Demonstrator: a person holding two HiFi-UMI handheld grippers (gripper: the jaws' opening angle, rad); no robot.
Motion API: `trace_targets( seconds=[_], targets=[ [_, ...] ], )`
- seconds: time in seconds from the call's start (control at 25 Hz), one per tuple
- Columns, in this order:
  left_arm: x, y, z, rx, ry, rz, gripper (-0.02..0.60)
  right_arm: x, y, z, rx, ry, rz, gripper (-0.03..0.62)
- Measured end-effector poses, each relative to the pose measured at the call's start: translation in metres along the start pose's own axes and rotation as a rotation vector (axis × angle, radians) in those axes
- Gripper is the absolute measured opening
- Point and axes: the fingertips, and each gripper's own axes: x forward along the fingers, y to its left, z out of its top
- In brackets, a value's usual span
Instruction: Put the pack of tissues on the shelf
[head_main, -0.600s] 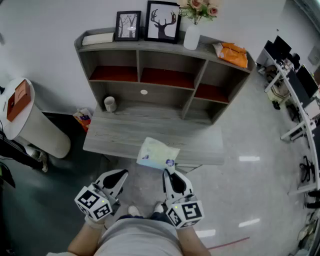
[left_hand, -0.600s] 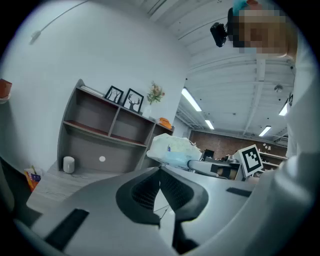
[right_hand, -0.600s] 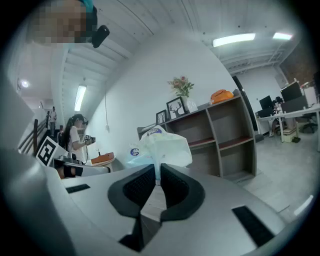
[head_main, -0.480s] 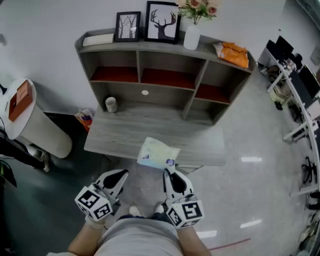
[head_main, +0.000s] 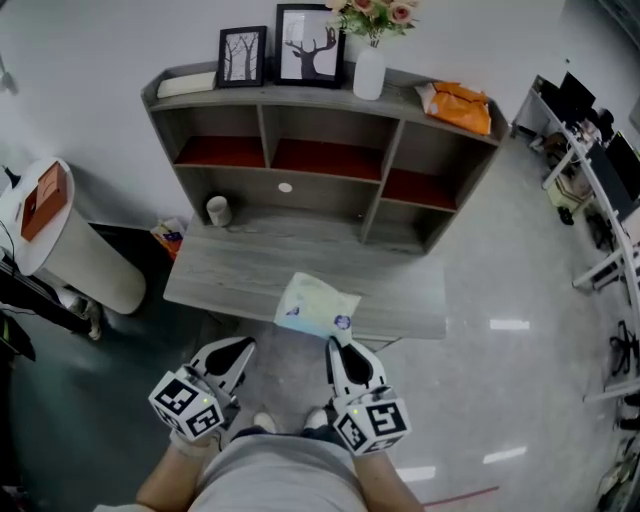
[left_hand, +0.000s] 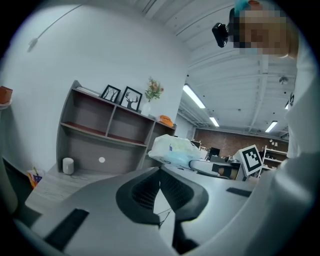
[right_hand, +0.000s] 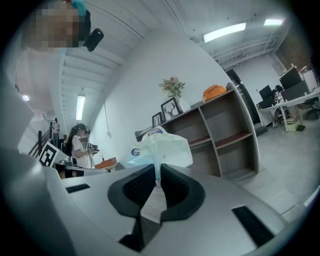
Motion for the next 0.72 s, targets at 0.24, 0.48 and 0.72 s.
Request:
trace_targets(
  seconds=[0.24,0.48,0.72],
  targets=[
    [0.021,-0.012,0.001,0.012,-0.008,0.054,0.017,-0.017,-0.036,0.01,-0.004,-0.005,-0.001,0.043],
    [0.041,-0.027,-0.001,0.025,-0.002,0.054,0.017,-0.024,-0.059,0.008,0.016,-0.002,-0.008,0.043],
    [0.055,-0.015,-0.005,0.009,0.0,0.048,0.017,-0.015,-0.071,0.005,0.016,0.009,-0.022,0.043]
  ],
)
